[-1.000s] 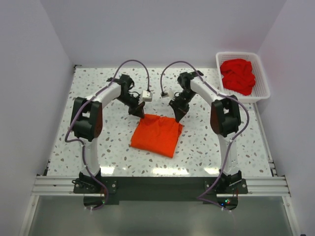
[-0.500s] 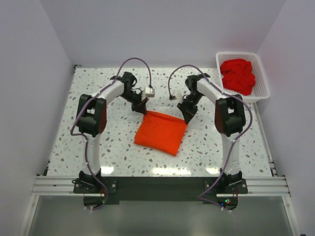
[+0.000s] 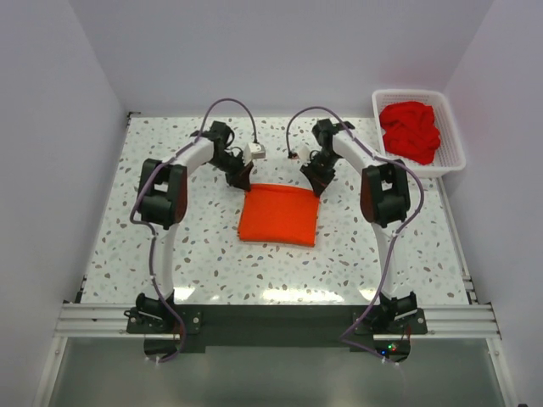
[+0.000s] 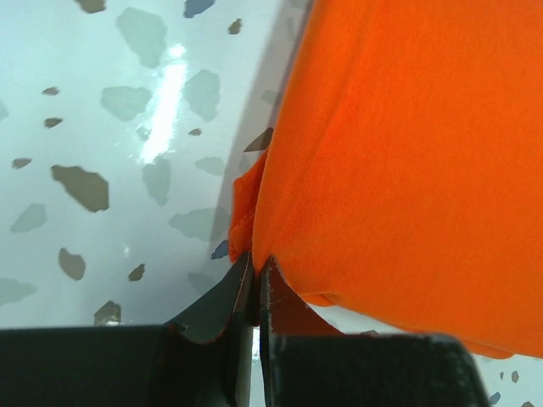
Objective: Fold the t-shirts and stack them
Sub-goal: Fold the tshirt
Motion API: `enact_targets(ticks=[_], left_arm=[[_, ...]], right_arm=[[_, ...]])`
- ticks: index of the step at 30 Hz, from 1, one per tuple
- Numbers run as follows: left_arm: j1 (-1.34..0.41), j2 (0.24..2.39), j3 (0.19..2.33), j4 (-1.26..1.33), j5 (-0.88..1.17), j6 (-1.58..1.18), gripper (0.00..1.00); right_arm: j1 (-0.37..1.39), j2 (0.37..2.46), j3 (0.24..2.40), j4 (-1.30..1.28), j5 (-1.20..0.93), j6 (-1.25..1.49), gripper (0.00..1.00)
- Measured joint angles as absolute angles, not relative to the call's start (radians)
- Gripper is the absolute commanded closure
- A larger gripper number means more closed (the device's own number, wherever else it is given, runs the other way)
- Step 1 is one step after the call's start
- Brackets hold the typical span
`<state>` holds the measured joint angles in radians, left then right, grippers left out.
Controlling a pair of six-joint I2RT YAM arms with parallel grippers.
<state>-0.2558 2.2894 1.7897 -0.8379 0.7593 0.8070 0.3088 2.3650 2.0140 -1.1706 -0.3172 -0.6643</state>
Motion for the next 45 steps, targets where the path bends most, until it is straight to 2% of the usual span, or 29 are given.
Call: enact_targets(ticks=[2, 3, 5, 6, 7, 8, 9, 10, 13, 20, 23, 27, 34, 40, 45], left_arm=[[-0.243, 2.289, 1.790, -0.826, 0.759, 0.785, 0.95], [-0.236, 2.289, 1.790, -0.821, 0.758, 0.772, 0.86], [-0.222, 2.289, 1.790, -0.809, 0.758, 0.739, 0.74], [-0.213, 2.288, 1.790, -0.799, 0.757, 0.714, 0.67], [-0.202, 2.284, 1.789, -0.786, 0.756, 0.688, 0.62], [-0.191, 2.276, 1.782, -0.768, 0.756, 0.658, 0.53], [-0.178, 2.259, 1.766, -0.739, 0.756, 0.626, 0.37], [-0.168, 2.233, 1.734, -0.704, 0.758, 0.597, 0.36], [-0.139, 2.064, 1.560, -0.604, 0.774, 0.466, 0.31], [-0.173, 1.753, 1.266, -0.382, 0.931, 0.148, 0.36], [-0.246, 1.743, 1.153, -0.268, 0.981, 0.014, 0.37], [-0.334, 1.806, 1.034, -0.149, 1.029, -0.146, 0.38], [-0.297, 1.987, 0.973, -0.033, 1.137, -0.300, 0.38], [-0.226, 1.975, 0.964, -0.062, 1.164, -0.288, 0.36], [-0.212, 1.809, 0.965, -0.183, 1.082, -0.171, 0.34]], right_arm=[[0.310, 2.365, 2.018, -1.142, -0.315, -0.640, 0.76], [0.310, 2.365, 2.022, -1.130, -0.312, -0.626, 0.67], [0.310, 2.365, 2.029, -1.103, -0.305, -0.601, 0.53], [0.309, 2.364, 2.032, -1.090, -0.303, -0.587, 0.42], [0.307, 2.362, 2.032, -1.077, -0.303, -0.573, 0.39], [0.306, 2.358, 2.032, -1.068, -0.304, -0.558, 0.34], [0.306, 2.349, 2.031, -1.058, -0.306, -0.536, 0.30], [0.305, 2.335, 2.027, -1.046, -0.309, -0.515, 0.29], [0.304, 2.254, 1.985, -1.008, -0.360, -0.442, 0.28], [0.364, 1.952, 1.724, -0.891, -0.622, -0.198, 0.34], [0.422, 1.934, 1.605, -0.835, -0.733, -0.111, 0.38], [0.473, 2.012, 1.483, -0.805, -0.824, -0.037, 0.41], [0.414, 2.156, 1.433, -0.802, -0.893, 0.017, 0.44], [0.331, 2.150, 1.434, -0.841, -0.859, -0.017, 0.45], [0.324, 2.064, 1.434, -0.843, -0.712, -0.043, 0.43]])
